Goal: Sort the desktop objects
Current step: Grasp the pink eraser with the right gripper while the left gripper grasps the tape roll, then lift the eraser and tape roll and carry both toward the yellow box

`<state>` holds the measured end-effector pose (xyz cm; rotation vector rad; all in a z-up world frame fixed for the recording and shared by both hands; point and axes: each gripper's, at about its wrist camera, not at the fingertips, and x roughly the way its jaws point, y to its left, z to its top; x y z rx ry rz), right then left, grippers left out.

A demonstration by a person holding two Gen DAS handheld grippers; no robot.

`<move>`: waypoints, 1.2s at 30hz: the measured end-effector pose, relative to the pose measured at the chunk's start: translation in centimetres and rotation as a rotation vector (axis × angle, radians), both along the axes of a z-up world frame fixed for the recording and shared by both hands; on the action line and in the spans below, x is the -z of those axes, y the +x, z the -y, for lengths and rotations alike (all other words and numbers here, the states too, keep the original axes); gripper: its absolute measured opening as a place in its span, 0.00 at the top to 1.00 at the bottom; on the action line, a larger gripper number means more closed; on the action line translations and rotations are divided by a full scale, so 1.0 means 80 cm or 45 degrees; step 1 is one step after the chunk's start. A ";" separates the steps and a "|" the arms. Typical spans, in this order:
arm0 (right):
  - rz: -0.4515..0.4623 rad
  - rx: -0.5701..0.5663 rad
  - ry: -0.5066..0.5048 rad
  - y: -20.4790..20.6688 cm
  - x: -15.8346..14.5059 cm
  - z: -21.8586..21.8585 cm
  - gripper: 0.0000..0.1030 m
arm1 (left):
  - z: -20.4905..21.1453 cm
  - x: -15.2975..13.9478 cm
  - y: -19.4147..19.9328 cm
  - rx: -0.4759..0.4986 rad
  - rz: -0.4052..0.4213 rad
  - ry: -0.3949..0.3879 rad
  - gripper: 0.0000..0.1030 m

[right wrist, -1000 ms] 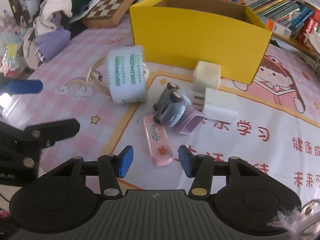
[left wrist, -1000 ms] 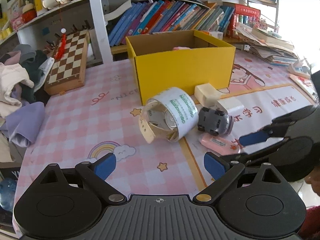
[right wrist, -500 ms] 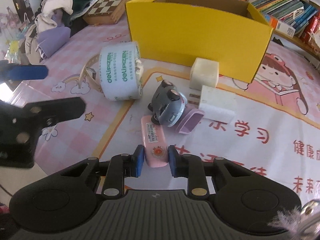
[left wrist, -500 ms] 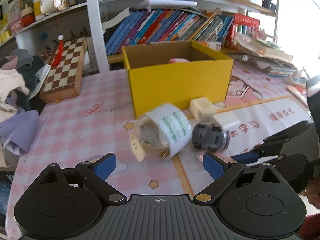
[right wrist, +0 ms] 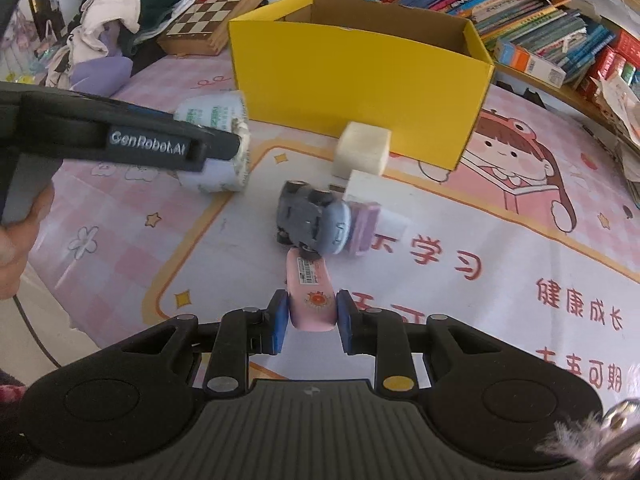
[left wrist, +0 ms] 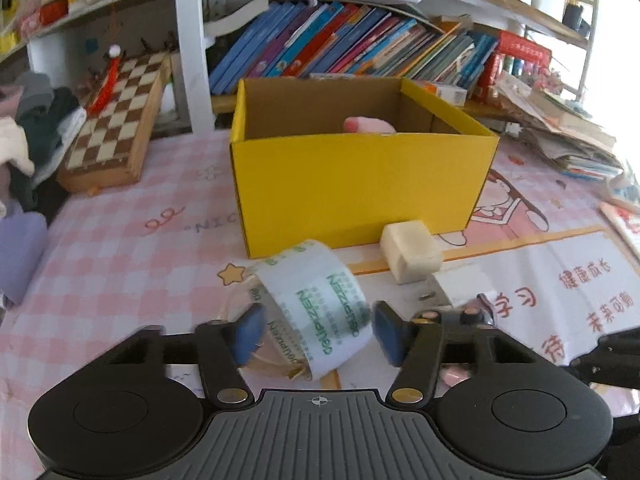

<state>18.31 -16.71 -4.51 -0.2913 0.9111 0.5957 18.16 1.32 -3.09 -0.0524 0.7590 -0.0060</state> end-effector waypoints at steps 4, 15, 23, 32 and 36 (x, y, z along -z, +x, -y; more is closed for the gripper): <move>-0.008 0.014 0.005 0.001 0.002 0.005 0.77 | 0.010 -0.004 -0.007 0.070 0.038 0.061 0.83; -0.031 0.032 0.022 0.000 0.003 0.005 0.77 | 0.065 -0.005 -0.052 0.402 0.101 0.483 0.98; -0.029 0.033 0.034 -0.006 0.002 0.004 0.77 | 0.057 -0.019 -0.067 0.378 0.149 0.445 0.98; 0.007 0.050 0.048 -0.016 -0.006 0.005 0.78 | 0.056 -0.027 -0.084 0.392 0.179 0.412 0.98; 0.038 0.072 0.057 -0.024 -0.015 0.008 0.78 | 0.055 -0.029 -0.090 0.400 0.188 0.393 0.98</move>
